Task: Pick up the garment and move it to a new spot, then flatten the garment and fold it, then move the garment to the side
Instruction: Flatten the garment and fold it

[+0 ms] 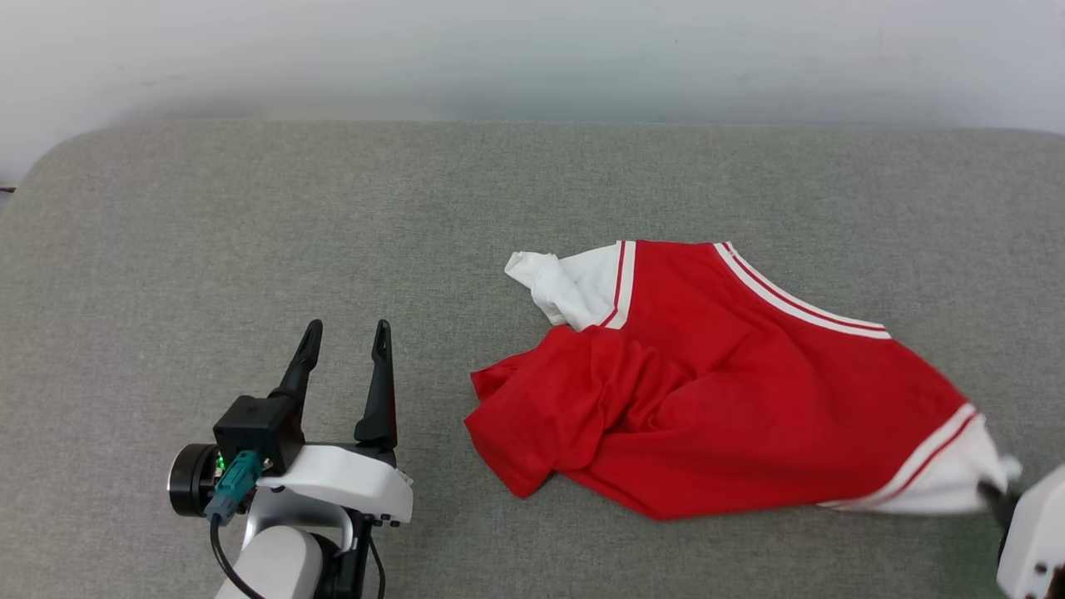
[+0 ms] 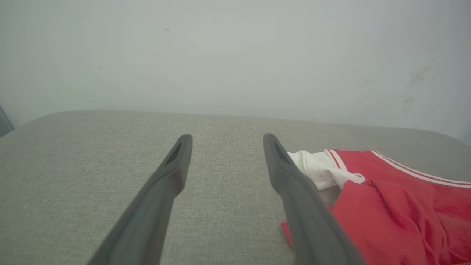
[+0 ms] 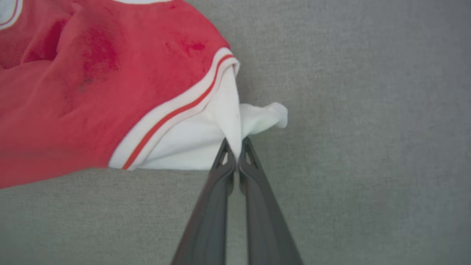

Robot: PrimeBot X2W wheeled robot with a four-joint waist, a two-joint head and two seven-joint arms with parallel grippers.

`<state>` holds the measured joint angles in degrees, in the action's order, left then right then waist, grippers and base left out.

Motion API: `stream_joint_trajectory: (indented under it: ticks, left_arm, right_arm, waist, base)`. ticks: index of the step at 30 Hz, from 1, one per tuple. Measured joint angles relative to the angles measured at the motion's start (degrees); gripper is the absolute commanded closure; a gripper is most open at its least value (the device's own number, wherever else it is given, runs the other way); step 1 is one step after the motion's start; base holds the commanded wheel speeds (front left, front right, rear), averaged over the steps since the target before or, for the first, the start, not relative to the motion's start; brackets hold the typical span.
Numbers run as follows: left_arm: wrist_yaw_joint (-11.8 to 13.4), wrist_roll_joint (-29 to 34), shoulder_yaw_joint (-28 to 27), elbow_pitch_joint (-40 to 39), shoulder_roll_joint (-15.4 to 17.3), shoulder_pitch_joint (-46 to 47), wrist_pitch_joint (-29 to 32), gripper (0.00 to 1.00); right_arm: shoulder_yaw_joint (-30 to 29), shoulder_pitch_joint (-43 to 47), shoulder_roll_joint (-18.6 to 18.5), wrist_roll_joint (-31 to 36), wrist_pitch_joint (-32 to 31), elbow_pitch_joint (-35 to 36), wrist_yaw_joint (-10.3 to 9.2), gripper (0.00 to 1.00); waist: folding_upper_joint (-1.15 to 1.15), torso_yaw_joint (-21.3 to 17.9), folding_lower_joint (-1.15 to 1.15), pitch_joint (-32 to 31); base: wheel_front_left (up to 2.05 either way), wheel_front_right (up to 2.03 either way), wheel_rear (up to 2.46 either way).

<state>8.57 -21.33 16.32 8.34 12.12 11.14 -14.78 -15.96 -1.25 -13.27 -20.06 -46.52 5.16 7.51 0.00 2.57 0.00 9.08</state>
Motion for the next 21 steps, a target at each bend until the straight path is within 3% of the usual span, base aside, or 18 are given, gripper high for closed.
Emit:
stream_joint_trajectory:
  ticks: [7, 8, 9, 10, 21]
  left_arm:
    - [0.0, -0.1, 0.3, 0.0, 0.4, 0.1, 0.5, 0.00]
    - [0.0, -0.1, 0.3, 0.0, 0.5, 0.1, 0.6, 0.00]
    - [0.0, -0.1, 0.3, 0.0, 0.5, 0.1, 0.7, 0.00]
    - [0.0, -0.1, 0.4, 0.0, 0.6, 0.1, 0.8, 0.00]
    - [0.3, -0.9, 0.6, 0.3, 1.3, -0.6, 1.8, 0.00]
  right_arm:
    - [-3.6, 2.6, 5.4, 0.0, 2.0, -9.1, 0.00, 1.00]
    - [-3.9, 2.4, 5.7, 0.0, 3.5, -9.9, 0.00, 0.96]
    - [-4.0, 2.1, 6.0, 0.0, 5.1, -10.6, 0.00, 0.43]
    - [-4.3, 1.7, 6.2, 0.4, 6.9, -11.1, 0.00, 0.00]
    - [-4.8, -1.0, 8.3, 7.9, 30.7, -6.8, 0.00, 0.00]
  waist:
    - [0.00, -0.2, 0.00, 0.7]
    - [0.00, -0.2, 0.00, 0.7]
    - [0.00, -0.3, 0.00, 0.7]
    - [0.00, -0.3, 0.00, 0.7]
    - [0.00, -0.6, 0.00, -1.5]
  base:
    - [0.00, 0.00, 0.00]
    - [0.00, 0.00, 0.00]
    - [0.00, 0.00, 0.00]
    - [0.00, 0.00, 0.00]
    - [0.00, 0.00, 0.00]
